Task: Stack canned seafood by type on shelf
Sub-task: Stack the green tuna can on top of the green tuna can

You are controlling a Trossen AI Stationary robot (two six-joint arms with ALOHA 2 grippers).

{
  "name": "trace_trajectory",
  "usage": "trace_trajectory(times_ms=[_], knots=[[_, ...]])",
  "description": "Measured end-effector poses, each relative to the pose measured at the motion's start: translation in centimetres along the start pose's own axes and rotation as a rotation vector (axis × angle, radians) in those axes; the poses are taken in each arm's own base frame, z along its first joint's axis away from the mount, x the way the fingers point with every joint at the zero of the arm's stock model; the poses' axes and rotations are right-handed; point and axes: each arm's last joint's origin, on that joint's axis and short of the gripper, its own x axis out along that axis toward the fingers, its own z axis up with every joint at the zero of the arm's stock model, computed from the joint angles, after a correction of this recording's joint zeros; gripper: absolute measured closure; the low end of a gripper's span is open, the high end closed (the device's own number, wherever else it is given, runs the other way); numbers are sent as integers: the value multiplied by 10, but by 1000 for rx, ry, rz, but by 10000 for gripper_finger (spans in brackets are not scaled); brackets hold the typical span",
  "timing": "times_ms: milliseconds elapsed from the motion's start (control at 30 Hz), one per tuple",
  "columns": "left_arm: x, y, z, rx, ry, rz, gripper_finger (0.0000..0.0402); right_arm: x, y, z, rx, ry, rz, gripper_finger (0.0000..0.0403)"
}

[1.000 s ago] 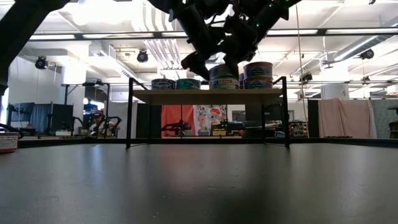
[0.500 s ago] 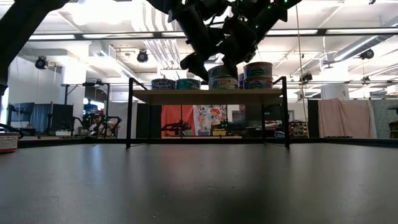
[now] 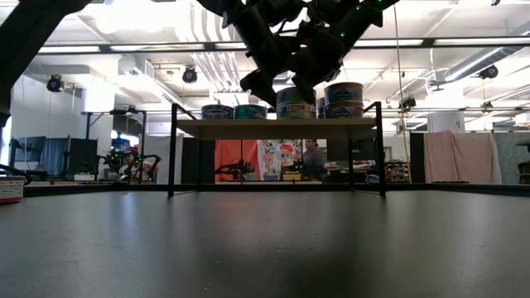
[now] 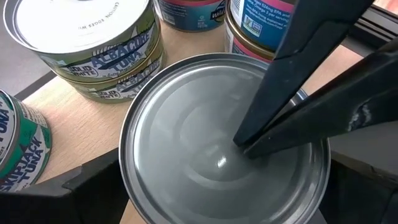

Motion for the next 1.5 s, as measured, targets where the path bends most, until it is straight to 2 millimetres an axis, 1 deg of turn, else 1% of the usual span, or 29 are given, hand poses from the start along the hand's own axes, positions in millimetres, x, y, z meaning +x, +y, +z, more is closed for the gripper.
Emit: trace_trajectory(times_ms=[133, 367, 800, 967, 1133, 1267, 1367, 1500], knots=[[0, 0, 0, 8, 0, -1, 1, 0, 0, -1, 0, 7, -2, 394], [-2, -2, 0, 76, -3, -11, 1, 0, 1, -4, -8, 37, 6, 394], [-8, -3, -1, 42, -1, 21, 1, 0, -1, -5, -18, 42, 8, 394], [-11, -5, -1, 72, -8, 25, 1, 0, -5, -7, -49, 43, 8, 394], [-16, -4, 0, 131, -16, 27, 1, 3, -13, -11, -22, 57, 0, 394], [-25, -3, 4, 196, -35, 20, 2, 4, -18, -15, -10, 83, -14, 394], [-31, -1, 4, 210, -36, 8, 2, 4, -20, -15, -19, 81, -24, 394], [-30, 3, 5, 212, -33, -15, 2, 4, -21, -16, -12, 85, -24, 394]])
